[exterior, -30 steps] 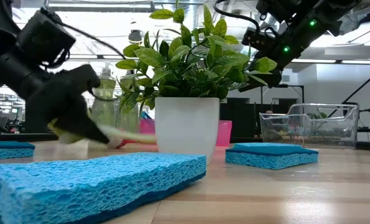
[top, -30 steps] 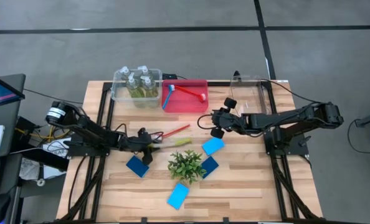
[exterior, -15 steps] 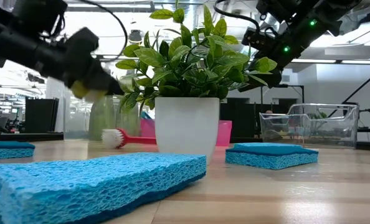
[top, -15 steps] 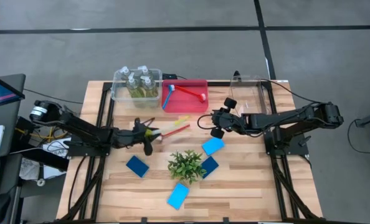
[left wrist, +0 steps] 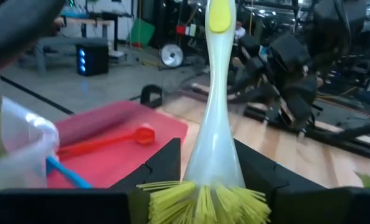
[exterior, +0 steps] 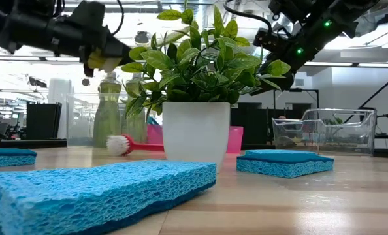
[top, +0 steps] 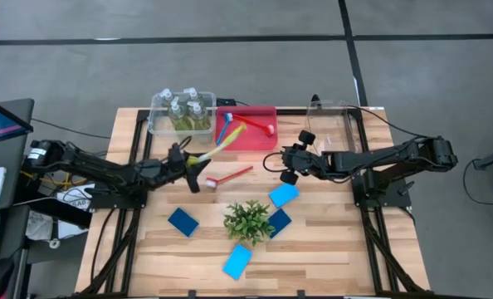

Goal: Pick & Place Kitchen Sink Supplies
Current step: Put the yellow dish brush into the red bin, then put the red dish brush into the red bin

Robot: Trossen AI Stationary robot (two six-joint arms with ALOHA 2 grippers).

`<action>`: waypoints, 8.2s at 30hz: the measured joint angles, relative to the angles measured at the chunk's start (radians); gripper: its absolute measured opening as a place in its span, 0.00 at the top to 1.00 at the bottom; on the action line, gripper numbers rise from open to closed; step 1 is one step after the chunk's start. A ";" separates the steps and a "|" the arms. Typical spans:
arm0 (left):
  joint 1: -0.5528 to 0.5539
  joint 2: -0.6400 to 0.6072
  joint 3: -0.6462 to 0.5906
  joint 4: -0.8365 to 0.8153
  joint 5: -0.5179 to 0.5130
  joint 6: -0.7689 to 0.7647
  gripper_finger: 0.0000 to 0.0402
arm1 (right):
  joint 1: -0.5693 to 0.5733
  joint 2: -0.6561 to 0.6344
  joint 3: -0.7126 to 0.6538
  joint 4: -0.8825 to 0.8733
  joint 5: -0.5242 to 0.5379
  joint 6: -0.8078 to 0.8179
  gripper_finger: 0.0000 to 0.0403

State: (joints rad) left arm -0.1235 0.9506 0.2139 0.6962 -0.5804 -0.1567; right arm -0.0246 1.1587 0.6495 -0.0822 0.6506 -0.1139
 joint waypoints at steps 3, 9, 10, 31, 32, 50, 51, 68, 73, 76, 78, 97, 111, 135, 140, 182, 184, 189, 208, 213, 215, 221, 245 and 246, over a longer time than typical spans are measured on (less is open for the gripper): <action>0.020 0.022 0.041 0.000 0.001 0.039 0.70 | 0.000 0.000 0.000 0.000 0.000 -0.001 0.84; 0.060 0.112 0.139 0.001 0.001 0.113 0.69 | 0.000 0.000 0.000 -0.019 0.002 -0.020 0.84; 0.067 0.131 0.155 0.000 0.001 0.126 0.70 | 0.000 0.000 0.000 -0.025 0.002 -0.024 0.84; 0.272 0.557 0.499 -0.026 0.012 0.265 0.68 | 0.058 -0.001 -0.001 -0.260 0.004 -0.054 0.84; 0.279 0.570 0.505 -0.026 0.011 0.265 0.67 | 0.061 -0.001 -0.001 -0.261 0.004 -0.054 0.84; 0.338 0.654 0.510 -0.025 -0.003 0.265 0.95 | 0.066 -0.002 -0.001 -0.262 0.003 -0.054 0.84; 0.338 0.654 0.510 -0.025 -0.003 0.265 0.95 | 0.066 -0.002 -0.001 -0.262 0.004 -0.054 0.84; 0.227 0.601 0.509 -0.074 -0.003 0.310 0.79 | 0.063 -0.002 -0.001 -0.262 0.003 -0.053 0.84; 0.171 0.526 0.509 -0.110 -0.004 0.309 0.73 | 0.063 -0.002 -0.001 -0.262 0.003 -0.053 0.84; 0.122 0.470 0.509 -0.202 -0.003 0.306 0.69 | 0.063 -0.002 -0.001 -0.262 0.003 -0.052 0.84; 0.082 0.438 0.509 -0.284 -0.003 0.296 0.66 | 0.063 -0.002 -0.001 -0.262 0.003 -0.052 0.84; -0.108 0.383 0.260 -0.430 -0.022 0.091 0.44 | 0.063 -0.002 0.000 -0.235 0.003 -0.042 0.84; 0.024 0.416 0.176 -0.331 0.161 0.020 0.43 | 0.063 -0.002 0.000 -0.220 0.003 -0.042 0.84; 0.097 0.676 0.180 -0.218 0.332 -0.014 0.56 | 0.063 -0.002 0.000 -0.222 0.001 -0.046 0.84; 0.097 0.638 0.175 -0.244 0.332 -0.013 0.69 | 0.063 -0.002 0.000 -0.224 0.001 -0.045 0.84; 0.088 0.628 0.177 -0.210 0.328 -0.006 0.78 | 0.063 -0.002 0.000 -0.223 0.001 -0.043 0.84; 0.082 0.628 0.178 -0.202 0.327 -0.006 0.78 | 0.063 -0.002 0.000 -0.223 0.001 -0.043 0.84; 0.078 0.615 0.178 -0.194 0.327 -0.006 0.78 | 0.063 -0.002 0.000 -0.223 0.001 -0.043 0.84; -0.023 0.402 0.178 -0.197 0.217 0.025 0.78 | 0.063 -0.002 0.000 -0.222 0.001 -0.043 0.84; -0.027 0.376 0.178 -0.170 0.203 0.028 0.78 | 0.063 -0.002 0.000 -0.220 0.001 -0.043 0.84; -0.027 0.371 0.178 -0.161 0.203 0.029 0.78 | 0.063 -0.002 0.000 -0.217 0.001 -0.043 0.84; -0.027 0.371 0.178 -0.154 0.203 0.029 0.77 | 0.063 -0.002 0.000 -0.216 0.001 -0.043 0.84; 0.147 0.371 0.340 -0.086 0.348 0.213 0.77 | 0.070 -0.001 0.000 -0.216 0.000 -0.043 0.84; 0.157 0.371 0.349 -0.087 0.365 0.213 0.77 | 0.070 -0.001 0.000 -0.216 0.000 -0.043 0.84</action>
State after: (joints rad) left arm 0.0331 1.3220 0.5625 0.6093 -0.2156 0.0559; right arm 0.0456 1.1576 0.6495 -0.2981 0.6510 -0.1574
